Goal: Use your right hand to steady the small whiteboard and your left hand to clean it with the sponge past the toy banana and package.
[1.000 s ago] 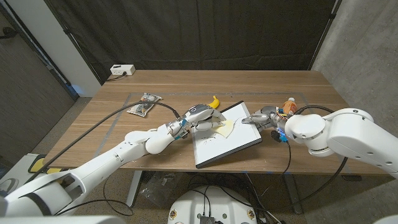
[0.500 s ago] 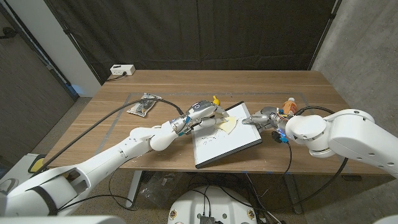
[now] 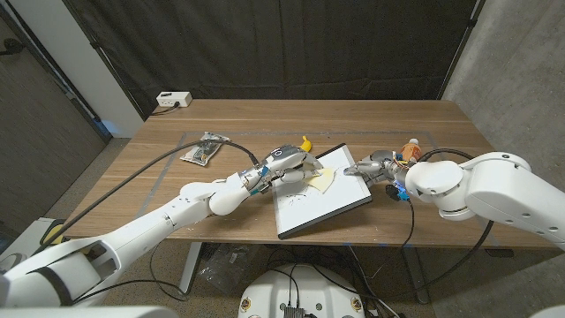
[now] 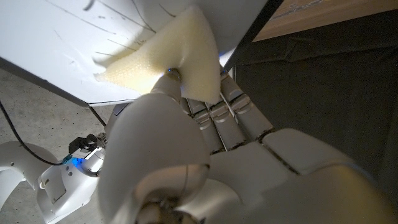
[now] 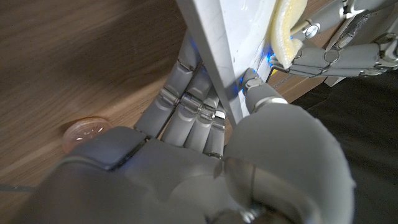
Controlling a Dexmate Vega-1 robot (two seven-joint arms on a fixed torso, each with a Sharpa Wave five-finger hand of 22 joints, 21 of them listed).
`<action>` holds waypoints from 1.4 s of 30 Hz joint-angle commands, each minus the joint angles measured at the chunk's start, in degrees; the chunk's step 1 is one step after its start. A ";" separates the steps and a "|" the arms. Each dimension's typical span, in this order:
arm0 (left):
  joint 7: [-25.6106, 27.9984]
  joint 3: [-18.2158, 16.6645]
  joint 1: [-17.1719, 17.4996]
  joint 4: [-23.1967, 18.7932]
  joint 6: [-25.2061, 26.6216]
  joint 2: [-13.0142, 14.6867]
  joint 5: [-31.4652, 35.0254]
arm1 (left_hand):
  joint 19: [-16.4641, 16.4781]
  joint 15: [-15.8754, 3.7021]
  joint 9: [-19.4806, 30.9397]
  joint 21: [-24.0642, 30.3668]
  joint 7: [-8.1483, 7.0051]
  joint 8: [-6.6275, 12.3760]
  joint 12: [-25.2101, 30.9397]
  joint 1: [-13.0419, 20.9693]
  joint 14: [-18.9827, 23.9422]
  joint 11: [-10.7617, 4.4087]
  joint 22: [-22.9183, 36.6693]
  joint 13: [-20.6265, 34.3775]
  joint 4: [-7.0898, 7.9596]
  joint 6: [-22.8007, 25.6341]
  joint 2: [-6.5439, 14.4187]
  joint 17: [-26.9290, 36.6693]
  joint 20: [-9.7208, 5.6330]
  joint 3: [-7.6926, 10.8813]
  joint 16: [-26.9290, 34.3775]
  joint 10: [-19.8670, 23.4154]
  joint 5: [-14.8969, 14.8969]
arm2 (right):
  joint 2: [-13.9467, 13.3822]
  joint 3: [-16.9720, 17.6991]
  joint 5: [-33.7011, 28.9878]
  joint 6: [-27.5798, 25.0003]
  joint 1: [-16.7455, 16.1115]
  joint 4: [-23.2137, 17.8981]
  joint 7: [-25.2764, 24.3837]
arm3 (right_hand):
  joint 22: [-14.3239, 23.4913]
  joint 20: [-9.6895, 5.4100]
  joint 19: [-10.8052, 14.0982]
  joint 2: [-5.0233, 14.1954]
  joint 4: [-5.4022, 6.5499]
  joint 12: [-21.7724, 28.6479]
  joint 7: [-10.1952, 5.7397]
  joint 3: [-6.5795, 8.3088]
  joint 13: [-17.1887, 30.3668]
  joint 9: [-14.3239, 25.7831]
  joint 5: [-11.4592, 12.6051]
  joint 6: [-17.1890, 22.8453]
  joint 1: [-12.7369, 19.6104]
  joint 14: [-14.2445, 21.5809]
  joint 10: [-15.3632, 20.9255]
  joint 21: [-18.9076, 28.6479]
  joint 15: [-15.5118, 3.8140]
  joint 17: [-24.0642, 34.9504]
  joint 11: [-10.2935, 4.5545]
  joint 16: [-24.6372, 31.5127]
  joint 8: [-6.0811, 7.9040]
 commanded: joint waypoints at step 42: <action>-1.71 -2.55 -0.51 2.31 1.58 -4.72 -2.71 | -0.57 -0.39 0.25 -0.74 0.78 -0.59 -0.15 -0.44 -0.30 0.14 0.28 0.30 -0.06 1.15 0.04 0.19 0.49 1.36 0.07 -0.11 0.14 | -0.68 2.19 -0.33 1.88 -2.89 -0.15 -0.46 | 1.25 -1.32 -0.30 0.42 -0.04 -0.08 -0.51 1.67 0.24 0.04 0.31 0.12 -0.39 0.03 -0.17 -0.34 0.00 0.16 0.08 0.39 0.26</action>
